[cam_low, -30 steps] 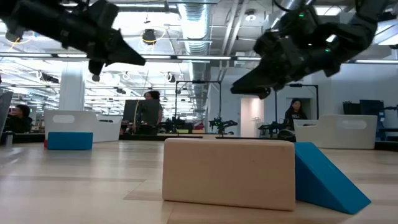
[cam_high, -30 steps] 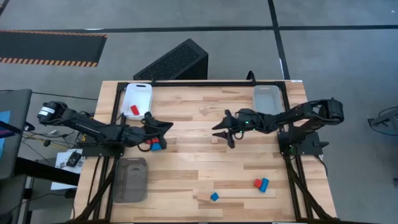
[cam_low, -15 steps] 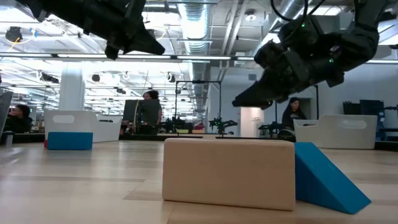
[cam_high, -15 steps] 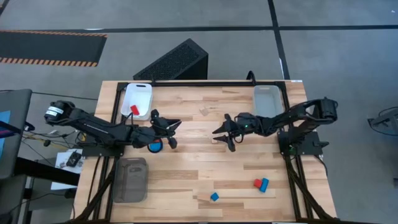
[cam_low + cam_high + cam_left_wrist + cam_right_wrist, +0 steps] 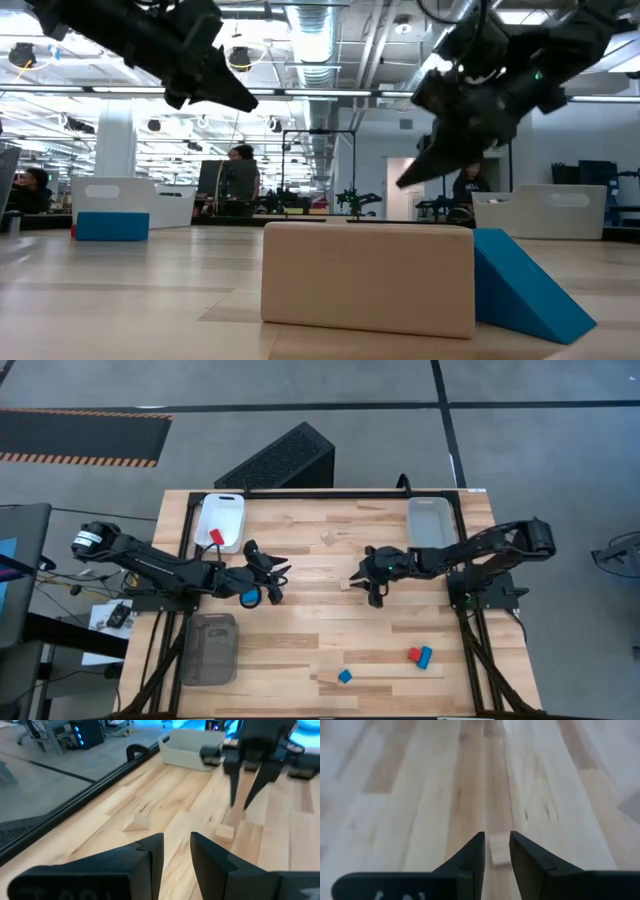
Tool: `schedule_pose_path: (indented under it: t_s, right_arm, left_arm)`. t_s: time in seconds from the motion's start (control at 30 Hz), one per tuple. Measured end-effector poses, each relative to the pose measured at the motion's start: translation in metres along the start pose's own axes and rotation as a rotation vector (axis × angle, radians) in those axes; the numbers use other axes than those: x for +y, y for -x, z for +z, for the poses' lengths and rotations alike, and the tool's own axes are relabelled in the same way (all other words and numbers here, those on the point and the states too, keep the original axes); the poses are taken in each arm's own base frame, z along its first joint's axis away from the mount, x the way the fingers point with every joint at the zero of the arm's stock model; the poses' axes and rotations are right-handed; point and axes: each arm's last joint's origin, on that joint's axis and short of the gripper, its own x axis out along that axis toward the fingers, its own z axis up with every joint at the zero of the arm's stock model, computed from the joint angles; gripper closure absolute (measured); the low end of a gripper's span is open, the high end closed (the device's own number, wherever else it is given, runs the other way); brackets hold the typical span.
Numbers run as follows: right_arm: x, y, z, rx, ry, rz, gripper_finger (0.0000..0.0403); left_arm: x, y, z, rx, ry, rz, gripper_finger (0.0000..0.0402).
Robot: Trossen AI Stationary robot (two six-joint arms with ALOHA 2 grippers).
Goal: Sort & place blocks by color
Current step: Put the top red block into the white bin
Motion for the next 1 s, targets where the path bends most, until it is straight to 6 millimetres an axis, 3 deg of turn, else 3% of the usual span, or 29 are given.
schedule_pose_path:
  t_s: [0.17,0.3,0.47,0.63,0.8,1.0]
  right_arm:
    - [0.0,0.004,0.014,-0.129,0.0,0.001,0.0264]
    - [-0.001,-0.017,0.031,-0.189,0.008,0.003,0.0228]
    - [-0.002,-0.063,0.072,-0.241,0.02,-0.005,0.019]
    - [-0.009,-0.117,0.1,-0.267,0.029,-0.029,0.0187]
    - [-0.011,-0.164,0.111,-0.259,0.017,-0.022,0.0201]
    - [-0.011,-0.202,0.119,-0.222,0.009,0.032,0.0208]
  left_arm:
    - [0.001,0.0,-0.004,0.036,-0.03,0.01,0.0314]
    - [0.004,0.0,-0.007,0.047,-0.048,0.072,0.0314]
    - [0.01,0.003,-0.006,0.0,-0.018,0.24,0.0314]
    - [0.021,0.012,-0.008,0.006,-0.017,0.362,0.0314]
    - [0.034,0.025,-0.015,0.072,0.009,0.411,0.0314]
    - [0.05,0.038,-0.03,0.163,0.046,0.497,0.0314]
